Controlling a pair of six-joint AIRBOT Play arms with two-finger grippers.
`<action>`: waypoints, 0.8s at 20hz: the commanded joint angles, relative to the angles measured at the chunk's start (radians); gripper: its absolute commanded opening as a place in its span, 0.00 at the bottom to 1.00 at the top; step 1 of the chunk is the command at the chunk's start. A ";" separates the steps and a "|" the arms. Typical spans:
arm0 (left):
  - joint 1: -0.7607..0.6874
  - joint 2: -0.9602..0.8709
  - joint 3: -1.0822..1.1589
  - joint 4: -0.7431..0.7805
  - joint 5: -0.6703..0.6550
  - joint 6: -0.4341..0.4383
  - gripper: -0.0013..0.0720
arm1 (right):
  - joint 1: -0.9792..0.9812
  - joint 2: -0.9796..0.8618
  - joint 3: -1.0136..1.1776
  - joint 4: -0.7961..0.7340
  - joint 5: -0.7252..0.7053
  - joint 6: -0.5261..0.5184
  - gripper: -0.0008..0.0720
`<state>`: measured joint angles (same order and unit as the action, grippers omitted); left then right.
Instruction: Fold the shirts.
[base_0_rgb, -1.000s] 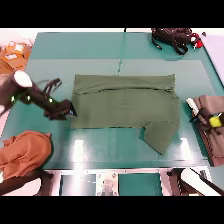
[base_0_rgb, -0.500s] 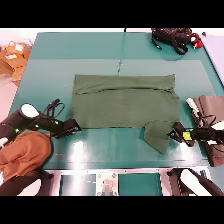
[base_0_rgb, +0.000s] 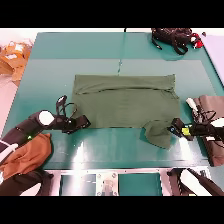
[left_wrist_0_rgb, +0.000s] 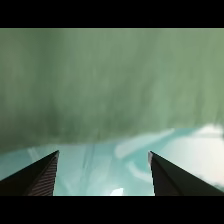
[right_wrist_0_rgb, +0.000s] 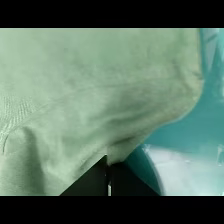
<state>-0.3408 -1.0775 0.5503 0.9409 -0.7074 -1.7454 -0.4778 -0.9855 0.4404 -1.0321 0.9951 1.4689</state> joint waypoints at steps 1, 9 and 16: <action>-0.017 -0.049 -0.001 -0.016 0.033 -0.083 0.88 | 0.002 -0.001 0.006 0.004 -0.009 -0.015 0.04; 0.002 -0.103 0.006 0.027 0.096 -0.143 0.88 | 0.002 -0.001 0.006 0.013 -0.038 -0.015 0.04; 0.002 -0.193 0.073 -0.016 0.121 -0.058 0.09 | 0.002 -0.001 0.006 0.046 -0.060 -0.034 0.04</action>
<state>-0.3393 -1.2526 0.5896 0.9226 -0.5537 -1.8553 -0.4763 -0.9855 0.4458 -0.9962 0.9485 1.4399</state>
